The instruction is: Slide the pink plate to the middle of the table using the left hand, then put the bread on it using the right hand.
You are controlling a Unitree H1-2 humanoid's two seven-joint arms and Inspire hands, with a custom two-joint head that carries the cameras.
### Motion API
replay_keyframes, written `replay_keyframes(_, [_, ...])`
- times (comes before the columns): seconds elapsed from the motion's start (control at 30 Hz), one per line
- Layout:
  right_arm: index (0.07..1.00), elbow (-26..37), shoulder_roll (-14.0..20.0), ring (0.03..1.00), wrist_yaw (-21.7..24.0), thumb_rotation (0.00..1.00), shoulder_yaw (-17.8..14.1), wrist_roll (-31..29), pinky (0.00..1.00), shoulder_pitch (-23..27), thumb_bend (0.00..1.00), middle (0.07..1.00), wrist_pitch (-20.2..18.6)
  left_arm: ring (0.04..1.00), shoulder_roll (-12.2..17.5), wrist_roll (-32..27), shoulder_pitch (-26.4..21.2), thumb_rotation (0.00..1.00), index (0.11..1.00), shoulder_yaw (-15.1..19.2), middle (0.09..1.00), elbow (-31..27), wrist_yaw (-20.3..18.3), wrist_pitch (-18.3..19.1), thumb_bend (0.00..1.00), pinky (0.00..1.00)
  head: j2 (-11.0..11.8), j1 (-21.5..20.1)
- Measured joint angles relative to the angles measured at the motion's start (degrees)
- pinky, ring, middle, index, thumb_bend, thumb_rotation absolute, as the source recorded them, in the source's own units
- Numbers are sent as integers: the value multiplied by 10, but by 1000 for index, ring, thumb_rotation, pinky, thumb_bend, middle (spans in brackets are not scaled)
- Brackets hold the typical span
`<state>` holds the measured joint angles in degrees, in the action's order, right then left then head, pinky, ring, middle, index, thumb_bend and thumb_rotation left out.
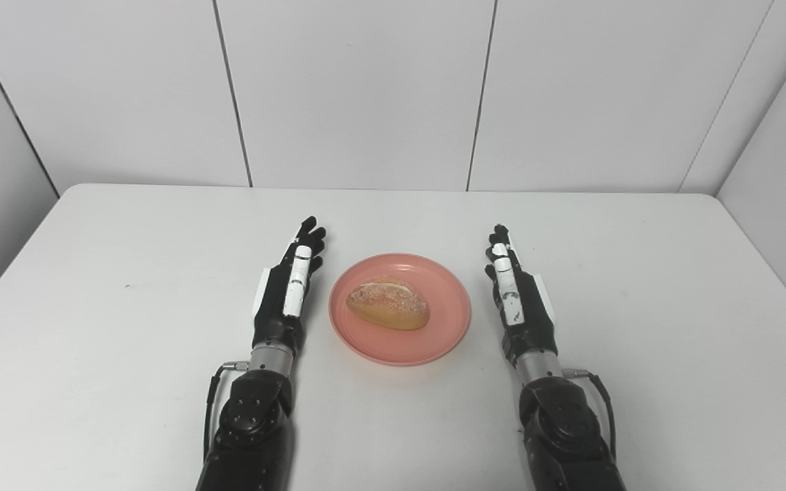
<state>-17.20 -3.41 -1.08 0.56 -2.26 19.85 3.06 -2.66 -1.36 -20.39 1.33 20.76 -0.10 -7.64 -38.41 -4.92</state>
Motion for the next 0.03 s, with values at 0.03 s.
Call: replay_keyframes(0.03, [1000, 0, 0, 1000, 0, 1000, 0, -2, 1000, 0, 665, 1000, 0, 968, 1, 0, 0, 1000, 940, -1, 950, 0, -2, 0, 466, 977, 0, 0])
